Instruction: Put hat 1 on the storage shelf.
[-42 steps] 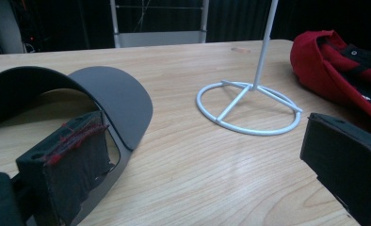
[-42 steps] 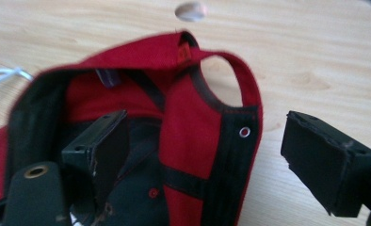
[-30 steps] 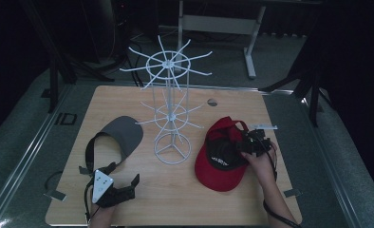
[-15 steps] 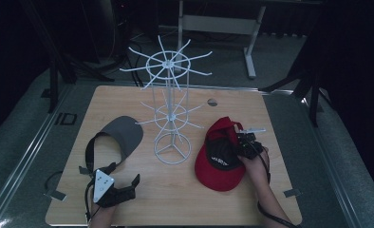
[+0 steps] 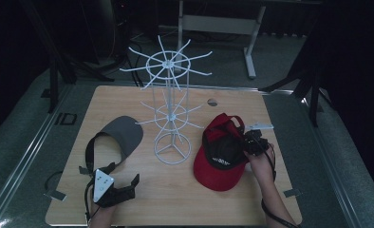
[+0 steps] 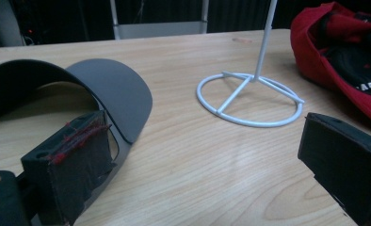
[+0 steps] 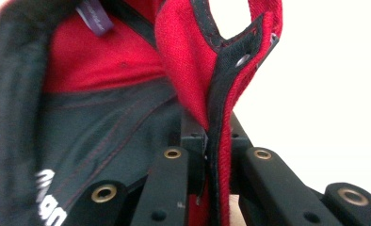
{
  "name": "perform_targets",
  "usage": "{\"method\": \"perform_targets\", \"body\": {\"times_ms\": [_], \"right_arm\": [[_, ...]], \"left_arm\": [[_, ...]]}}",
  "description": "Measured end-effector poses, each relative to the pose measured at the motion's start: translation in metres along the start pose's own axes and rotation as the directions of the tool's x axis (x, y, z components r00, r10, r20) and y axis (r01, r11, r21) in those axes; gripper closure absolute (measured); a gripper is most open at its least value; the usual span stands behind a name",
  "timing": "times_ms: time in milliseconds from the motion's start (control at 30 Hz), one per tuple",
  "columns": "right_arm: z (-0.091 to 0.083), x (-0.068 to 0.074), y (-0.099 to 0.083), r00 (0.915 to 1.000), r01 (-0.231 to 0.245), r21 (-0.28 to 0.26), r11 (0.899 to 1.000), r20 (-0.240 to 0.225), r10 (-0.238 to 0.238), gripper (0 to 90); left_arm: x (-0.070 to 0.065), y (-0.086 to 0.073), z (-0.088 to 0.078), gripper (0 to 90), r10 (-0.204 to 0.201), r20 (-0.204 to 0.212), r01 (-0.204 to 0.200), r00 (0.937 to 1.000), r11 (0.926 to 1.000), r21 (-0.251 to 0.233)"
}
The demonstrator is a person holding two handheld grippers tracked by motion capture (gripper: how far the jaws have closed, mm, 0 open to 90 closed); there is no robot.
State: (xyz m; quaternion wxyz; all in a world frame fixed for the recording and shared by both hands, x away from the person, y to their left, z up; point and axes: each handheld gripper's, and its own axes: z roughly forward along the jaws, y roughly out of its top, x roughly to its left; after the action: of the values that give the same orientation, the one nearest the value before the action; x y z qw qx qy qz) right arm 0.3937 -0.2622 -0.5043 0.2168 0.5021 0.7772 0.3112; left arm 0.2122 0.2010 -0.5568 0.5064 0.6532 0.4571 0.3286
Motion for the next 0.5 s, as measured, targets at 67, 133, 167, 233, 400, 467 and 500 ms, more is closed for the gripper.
{"method": "perform_targets", "body": {"times_ms": [67,133,167,233,400,467,500], "right_arm": [[-0.008,0.0,0.005,0.9997,0.019,-0.007,1.0,0.017,-0.019,84.2],[-0.014,0.001,0.008,0.9996,0.025,-0.009,1.0,0.017,-0.025,84.2],[-0.018,0.001,0.01,0.9995,0.026,-0.021,0.999,0.017,-0.026,84.2],[-0.027,0.001,0.014,0.9994,0.031,-0.036,0.999,0.013,-0.031,84.3],[-0.049,0.005,0.024,0.999,0.043,-0.085,0.995,-0.003,-0.044,84.3],[-0.058,0.006,0.027,0.9985,0.051,-0.111,0.993,-0.015,-0.053,84.2],[-0.064,0.007,0.029,0.9982,0.054,-0.125,0.991,-0.02,-0.057,84.2]], "left_arm": [[0.0,0.0,0.0,3.4,-0.001,-0.001,0.001,1.0,1.0,0.001],[0.0,0.0,0.0,3.4,-0.001,0.004,0.001,1.0,1.0,0.002],[0.001,0.0,0.0,3.4,-0.005,0.015,0.006,0.9999,1.0,-0.005],[0.0,0.001,0.0,3.4,-0.007,0.026,0.007,0.9996,0.9999,-0.014],[0.001,0.0,0.001,3.4,-0.027,0.052,0.026,0.9983,0.9996,0.008],[0.003,0.0,0.003,3.3,-0.052,0.062,0.05,0.9967,0.9983,0.028],[0.003,0.0,0.003,3.3,-0.058,0.065,0.056,0.9962,0.9979,0.032]]}}
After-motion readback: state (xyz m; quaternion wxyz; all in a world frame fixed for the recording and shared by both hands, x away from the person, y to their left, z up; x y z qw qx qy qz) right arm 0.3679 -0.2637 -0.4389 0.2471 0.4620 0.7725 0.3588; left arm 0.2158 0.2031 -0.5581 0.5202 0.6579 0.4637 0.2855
